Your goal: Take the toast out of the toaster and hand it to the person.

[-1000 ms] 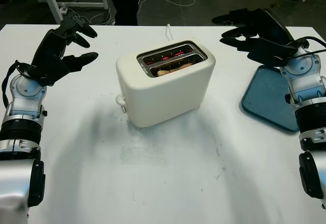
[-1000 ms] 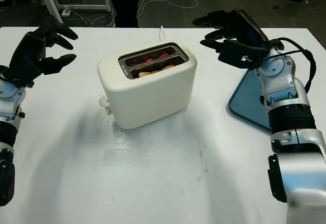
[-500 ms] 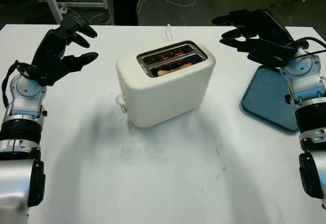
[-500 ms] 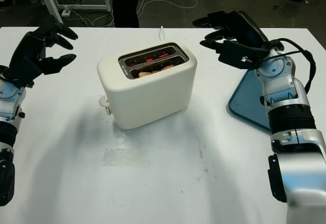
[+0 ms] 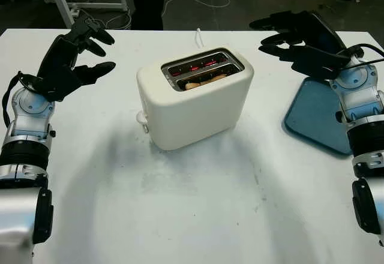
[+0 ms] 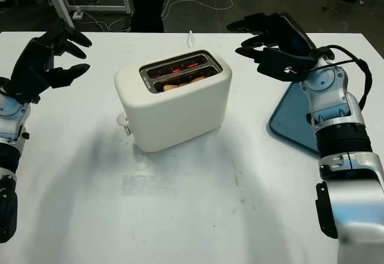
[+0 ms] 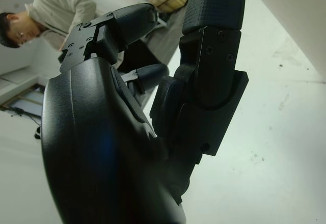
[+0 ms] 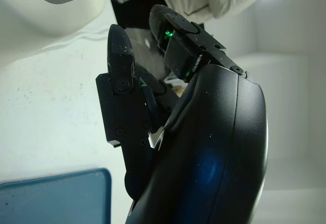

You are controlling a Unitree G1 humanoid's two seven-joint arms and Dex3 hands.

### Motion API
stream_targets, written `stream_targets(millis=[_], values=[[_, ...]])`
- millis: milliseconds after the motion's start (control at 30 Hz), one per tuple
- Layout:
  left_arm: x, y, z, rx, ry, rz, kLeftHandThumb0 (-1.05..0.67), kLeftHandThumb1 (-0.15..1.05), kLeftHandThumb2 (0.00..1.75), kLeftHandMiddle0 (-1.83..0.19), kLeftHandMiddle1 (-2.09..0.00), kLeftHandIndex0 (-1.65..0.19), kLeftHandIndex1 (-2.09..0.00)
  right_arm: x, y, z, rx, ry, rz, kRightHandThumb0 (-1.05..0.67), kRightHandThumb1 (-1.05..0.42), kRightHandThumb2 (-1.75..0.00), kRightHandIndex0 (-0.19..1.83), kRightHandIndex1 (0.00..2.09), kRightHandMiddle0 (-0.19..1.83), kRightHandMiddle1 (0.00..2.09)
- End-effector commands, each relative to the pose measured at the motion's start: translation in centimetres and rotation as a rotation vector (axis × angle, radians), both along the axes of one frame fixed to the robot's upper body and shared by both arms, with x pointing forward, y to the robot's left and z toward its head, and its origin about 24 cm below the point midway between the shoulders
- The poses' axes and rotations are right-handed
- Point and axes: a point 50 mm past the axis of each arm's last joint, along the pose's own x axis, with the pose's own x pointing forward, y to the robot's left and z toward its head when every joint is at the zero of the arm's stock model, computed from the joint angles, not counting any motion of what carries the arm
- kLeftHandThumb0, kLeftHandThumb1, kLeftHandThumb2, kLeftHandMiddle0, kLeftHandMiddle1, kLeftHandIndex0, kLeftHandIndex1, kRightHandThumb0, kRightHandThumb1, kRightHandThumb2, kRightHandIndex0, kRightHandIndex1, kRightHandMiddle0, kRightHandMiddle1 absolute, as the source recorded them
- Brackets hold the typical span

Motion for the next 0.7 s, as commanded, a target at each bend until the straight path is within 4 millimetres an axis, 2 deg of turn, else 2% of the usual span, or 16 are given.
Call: stream_targets(millis=[0, 667], values=[[0.17, -0.2, 0.59, -0.005, -0.02, -0.002, -1.05, 0.92, 0.27, -0.06, -1.64, -0.1, -1.5, -0.08, -0.17, 0.28, 0.011, -0.017, 0.003, -0.37, -0.92, -0.23, 0.96, 0.01, 0.77, 0.0], [0.14, -0.19, 0.54, -0.004, -0.025, -0.004, -1.05, 0.92, 0.27, -0.06, -1.63, -0.1, -1.49, -0.05, -0.21, 0.22, 0.012, -0.015, 0.0, -0.37, -0.92, -0.22, 0.95, 0.0, 0.77, 0.0]])
